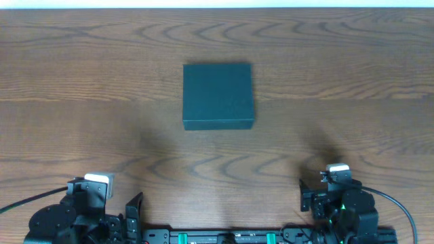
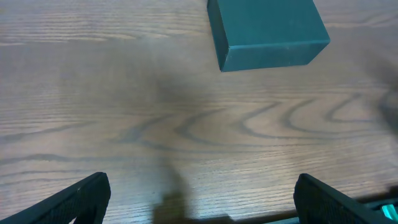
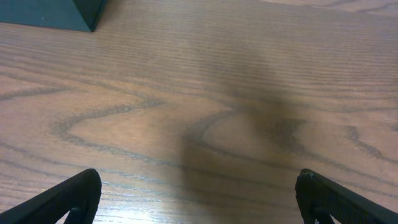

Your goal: Pack container

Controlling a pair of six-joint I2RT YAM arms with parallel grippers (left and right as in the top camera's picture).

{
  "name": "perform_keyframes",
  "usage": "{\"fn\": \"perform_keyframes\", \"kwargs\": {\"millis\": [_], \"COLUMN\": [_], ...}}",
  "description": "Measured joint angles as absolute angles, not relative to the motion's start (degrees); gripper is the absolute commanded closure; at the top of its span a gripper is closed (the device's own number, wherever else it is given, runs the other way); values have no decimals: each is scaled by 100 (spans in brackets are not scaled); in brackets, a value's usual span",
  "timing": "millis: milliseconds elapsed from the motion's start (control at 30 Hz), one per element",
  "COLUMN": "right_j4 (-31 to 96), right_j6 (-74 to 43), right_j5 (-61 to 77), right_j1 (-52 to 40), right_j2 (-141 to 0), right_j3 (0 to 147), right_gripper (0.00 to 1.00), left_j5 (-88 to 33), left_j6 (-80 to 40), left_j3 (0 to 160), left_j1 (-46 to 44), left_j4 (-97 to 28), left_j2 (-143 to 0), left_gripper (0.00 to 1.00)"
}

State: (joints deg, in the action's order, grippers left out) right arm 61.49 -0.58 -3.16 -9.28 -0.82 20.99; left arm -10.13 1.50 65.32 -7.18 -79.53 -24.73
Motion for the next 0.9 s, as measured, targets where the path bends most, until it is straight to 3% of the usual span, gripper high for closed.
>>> {"fn": "perform_keyframes", "kwargs": {"millis": [900], "right_j4": [6145], "right_j6": [-54], "right_j5": [-316], "right_j1": [-928], "right_j2": [-82], "right_j3": [2099], "right_gripper": [1], "left_j5": [-849], "left_j6": [150], "left_j3": [6532], "left_j1": [-718], "left_j4": [-7948], "left_j2": [-2473], "left_gripper": [5]}}
